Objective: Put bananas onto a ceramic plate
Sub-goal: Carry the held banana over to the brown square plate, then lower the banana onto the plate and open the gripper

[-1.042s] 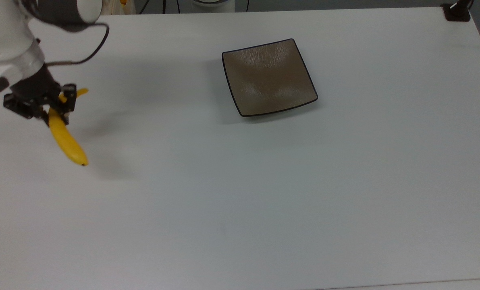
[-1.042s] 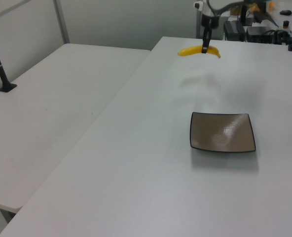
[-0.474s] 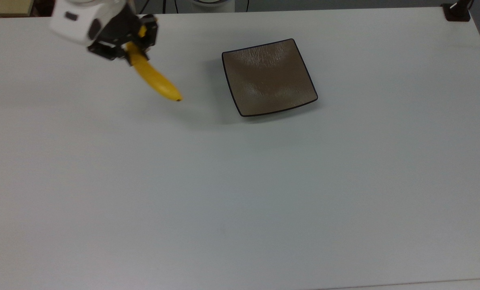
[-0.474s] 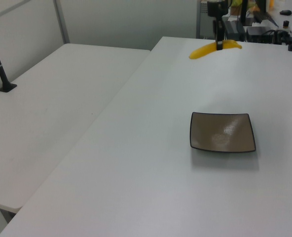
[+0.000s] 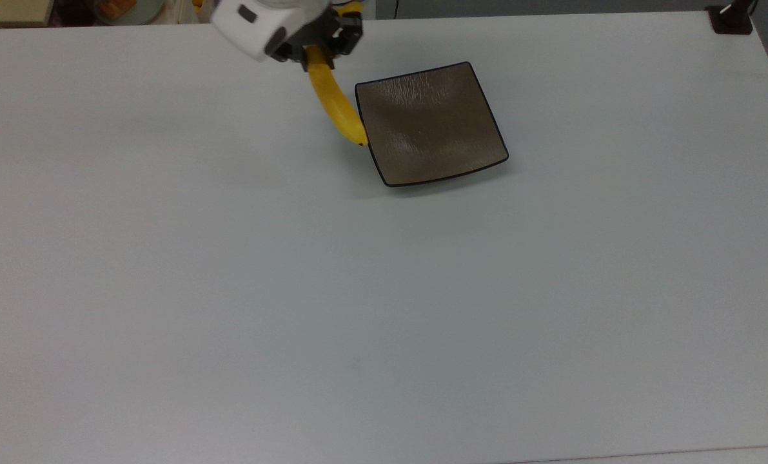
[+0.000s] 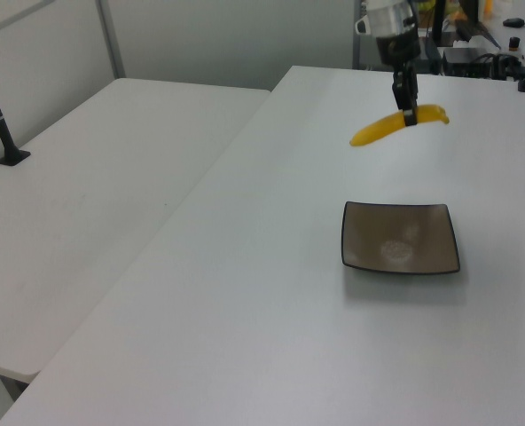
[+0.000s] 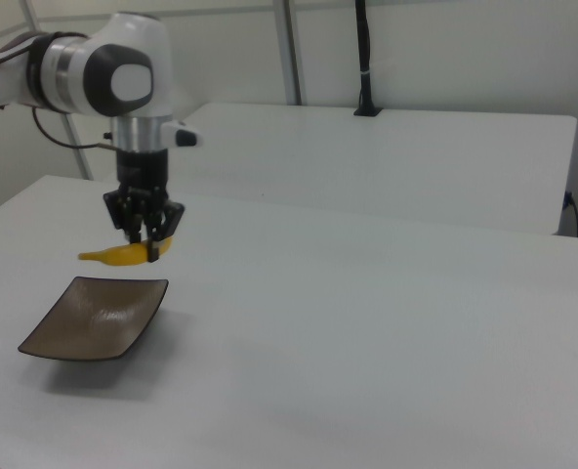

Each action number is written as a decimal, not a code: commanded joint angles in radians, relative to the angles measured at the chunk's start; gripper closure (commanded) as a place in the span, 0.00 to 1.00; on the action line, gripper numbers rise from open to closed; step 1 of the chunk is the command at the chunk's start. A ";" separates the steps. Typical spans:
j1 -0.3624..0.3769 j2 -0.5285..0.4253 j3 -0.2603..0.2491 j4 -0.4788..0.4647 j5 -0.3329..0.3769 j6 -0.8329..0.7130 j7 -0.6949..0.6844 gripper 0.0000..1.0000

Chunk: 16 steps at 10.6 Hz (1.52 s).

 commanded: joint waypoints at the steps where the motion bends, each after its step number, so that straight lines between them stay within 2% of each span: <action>1: 0.089 -0.034 -0.022 -0.114 0.025 0.052 0.201 0.99; 4: 0.133 -0.111 -0.014 -0.291 0.055 0.250 0.326 0.99; 6: 0.136 -0.122 -0.011 -0.353 0.074 0.353 0.382 0.99; 8: 0.150 -0.143 -0.009 -0.417 0.106 0.433 0.400 1.00; 10: 0.170 -0.195 0.001 -0.520 0.115 0.526 0.410 1.00; 16: 0.181 -0.220 0.064 -0.680 0.117 0.776 0.482 1.00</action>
